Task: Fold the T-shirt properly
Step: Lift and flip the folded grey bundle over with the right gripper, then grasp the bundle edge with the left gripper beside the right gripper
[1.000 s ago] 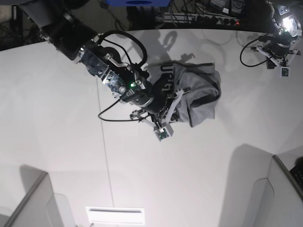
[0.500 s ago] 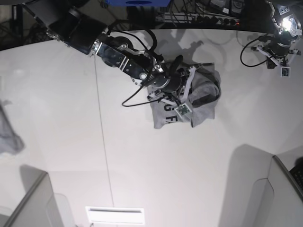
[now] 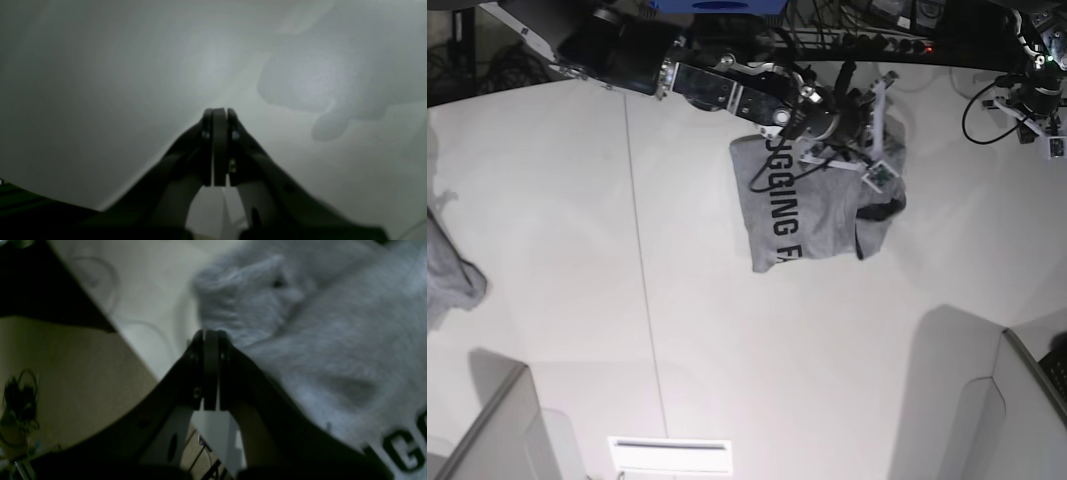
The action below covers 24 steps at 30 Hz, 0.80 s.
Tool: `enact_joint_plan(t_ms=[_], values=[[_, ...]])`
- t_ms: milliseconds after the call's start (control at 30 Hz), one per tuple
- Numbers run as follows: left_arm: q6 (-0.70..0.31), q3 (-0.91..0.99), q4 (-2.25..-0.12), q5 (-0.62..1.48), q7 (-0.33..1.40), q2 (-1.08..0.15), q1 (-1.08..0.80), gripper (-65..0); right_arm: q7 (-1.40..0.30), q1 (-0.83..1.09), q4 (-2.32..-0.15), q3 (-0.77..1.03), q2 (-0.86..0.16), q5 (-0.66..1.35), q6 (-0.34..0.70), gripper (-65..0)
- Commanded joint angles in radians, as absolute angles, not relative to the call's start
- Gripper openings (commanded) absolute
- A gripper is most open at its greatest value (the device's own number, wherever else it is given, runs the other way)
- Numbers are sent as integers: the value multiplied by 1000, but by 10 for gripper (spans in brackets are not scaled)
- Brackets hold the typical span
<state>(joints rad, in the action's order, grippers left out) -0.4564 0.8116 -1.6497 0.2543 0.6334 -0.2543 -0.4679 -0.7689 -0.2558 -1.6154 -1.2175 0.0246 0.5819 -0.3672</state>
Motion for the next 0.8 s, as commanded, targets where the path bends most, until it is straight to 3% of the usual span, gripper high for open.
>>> enact_joint_plan(t_ms=[0,200,500,767], values=[[-456,831,-1662,257,616,-271,-470,-650,-762,-278,-1630,-1231,48,581,-363,-650],[-456,839,-1658,257,616,-271,-470,-650,-797,-348,-1633,-1362,99,579,-363,-650],[-456,839,-1639,257,615,-269,-456,-650,-800,-380,-1626,-1124,74,576,-369,-650],[-456,839,-1647,257,616,-266,-455,-650,-720,-386,-1463,-1222,94,576,-364,-650]])
